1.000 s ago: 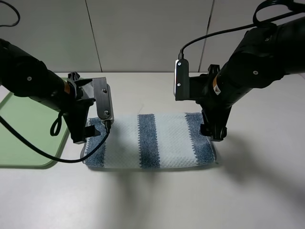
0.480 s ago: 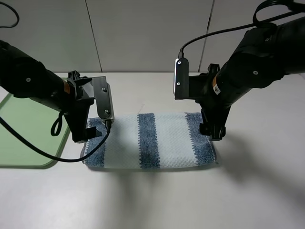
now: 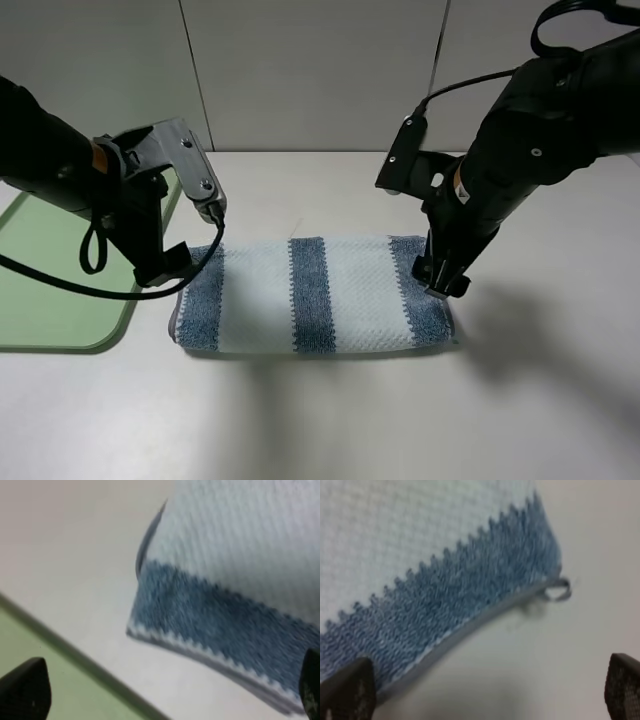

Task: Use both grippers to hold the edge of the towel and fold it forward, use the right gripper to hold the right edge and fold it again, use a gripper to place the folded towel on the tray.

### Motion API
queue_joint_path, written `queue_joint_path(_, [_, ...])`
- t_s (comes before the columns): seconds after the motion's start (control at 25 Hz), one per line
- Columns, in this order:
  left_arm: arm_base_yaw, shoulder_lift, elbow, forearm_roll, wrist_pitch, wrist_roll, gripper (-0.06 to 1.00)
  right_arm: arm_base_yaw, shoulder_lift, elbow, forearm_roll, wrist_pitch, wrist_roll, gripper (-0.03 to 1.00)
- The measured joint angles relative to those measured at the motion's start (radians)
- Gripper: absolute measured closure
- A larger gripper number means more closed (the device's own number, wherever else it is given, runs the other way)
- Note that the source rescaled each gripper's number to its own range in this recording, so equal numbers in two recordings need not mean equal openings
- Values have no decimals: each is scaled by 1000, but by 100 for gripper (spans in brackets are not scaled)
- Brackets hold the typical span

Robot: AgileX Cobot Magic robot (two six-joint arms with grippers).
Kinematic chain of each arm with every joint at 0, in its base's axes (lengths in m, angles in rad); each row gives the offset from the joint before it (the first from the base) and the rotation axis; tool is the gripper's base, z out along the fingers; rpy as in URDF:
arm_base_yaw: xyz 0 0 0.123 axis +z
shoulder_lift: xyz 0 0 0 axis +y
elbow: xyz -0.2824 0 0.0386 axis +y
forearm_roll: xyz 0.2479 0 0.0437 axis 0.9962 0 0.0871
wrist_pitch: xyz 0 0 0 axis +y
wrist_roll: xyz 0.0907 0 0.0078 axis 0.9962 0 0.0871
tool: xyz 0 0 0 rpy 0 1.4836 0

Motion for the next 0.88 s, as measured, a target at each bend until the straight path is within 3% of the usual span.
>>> queue_joint_path(0.24, [0,-141,0,0,118,-114,-5,0,0,0,97,61,115,-3])
queue_joint_path(0.6, [0,-407,0,4,301,-290,-6,0,0,0,292,68,270,-3])
queue_joint_path(0.88, [0,-666,0,4,440,-394,-6,0,0,0,381,28,291,-3])
